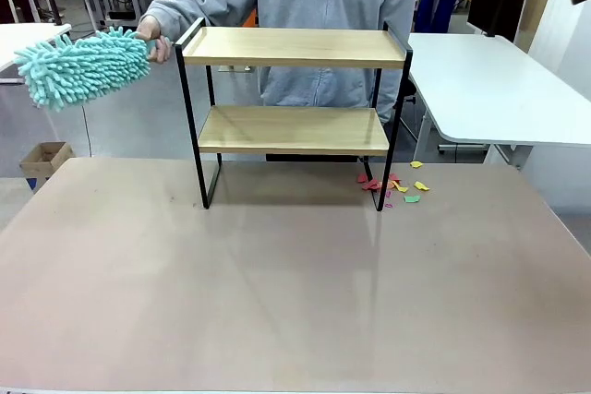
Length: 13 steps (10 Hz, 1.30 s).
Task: Clean the shelf.
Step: Hand the Duster back to the human.
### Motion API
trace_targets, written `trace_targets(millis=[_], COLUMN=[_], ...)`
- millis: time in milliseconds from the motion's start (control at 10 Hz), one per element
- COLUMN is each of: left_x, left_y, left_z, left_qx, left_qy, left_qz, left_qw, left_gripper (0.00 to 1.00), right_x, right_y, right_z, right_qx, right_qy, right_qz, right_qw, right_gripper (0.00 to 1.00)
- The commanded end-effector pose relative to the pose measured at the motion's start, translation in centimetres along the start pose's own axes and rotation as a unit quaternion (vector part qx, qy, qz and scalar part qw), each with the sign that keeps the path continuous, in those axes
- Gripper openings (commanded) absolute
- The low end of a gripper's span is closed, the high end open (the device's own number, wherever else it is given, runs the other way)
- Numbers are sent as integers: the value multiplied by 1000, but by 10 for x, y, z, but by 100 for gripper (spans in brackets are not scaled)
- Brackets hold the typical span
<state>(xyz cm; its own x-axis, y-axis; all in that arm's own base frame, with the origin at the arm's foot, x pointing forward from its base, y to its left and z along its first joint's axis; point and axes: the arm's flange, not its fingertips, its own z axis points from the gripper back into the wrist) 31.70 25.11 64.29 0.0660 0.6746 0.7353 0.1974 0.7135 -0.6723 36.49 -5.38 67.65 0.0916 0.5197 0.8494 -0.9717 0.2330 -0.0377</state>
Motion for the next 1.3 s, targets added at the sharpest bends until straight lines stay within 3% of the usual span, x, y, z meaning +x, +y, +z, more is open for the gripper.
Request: trace_targets(millis=[0,1200], left_x=[-1,-1], left_y=[0,0], left_z=[-1,-1], left_qx=[5,5], left_qy=[-3,-3], left_qz=[3,3], left_qw=[1000,1000], left_gripper=[100,100], right_x=[3,3], right_y=[0,0], right_z=[1,1], right_qx=[1,1], right_qy=[-3,-3], right_qz=[0,0], right_qw=[1000,1000], right_gripper=[100,100])
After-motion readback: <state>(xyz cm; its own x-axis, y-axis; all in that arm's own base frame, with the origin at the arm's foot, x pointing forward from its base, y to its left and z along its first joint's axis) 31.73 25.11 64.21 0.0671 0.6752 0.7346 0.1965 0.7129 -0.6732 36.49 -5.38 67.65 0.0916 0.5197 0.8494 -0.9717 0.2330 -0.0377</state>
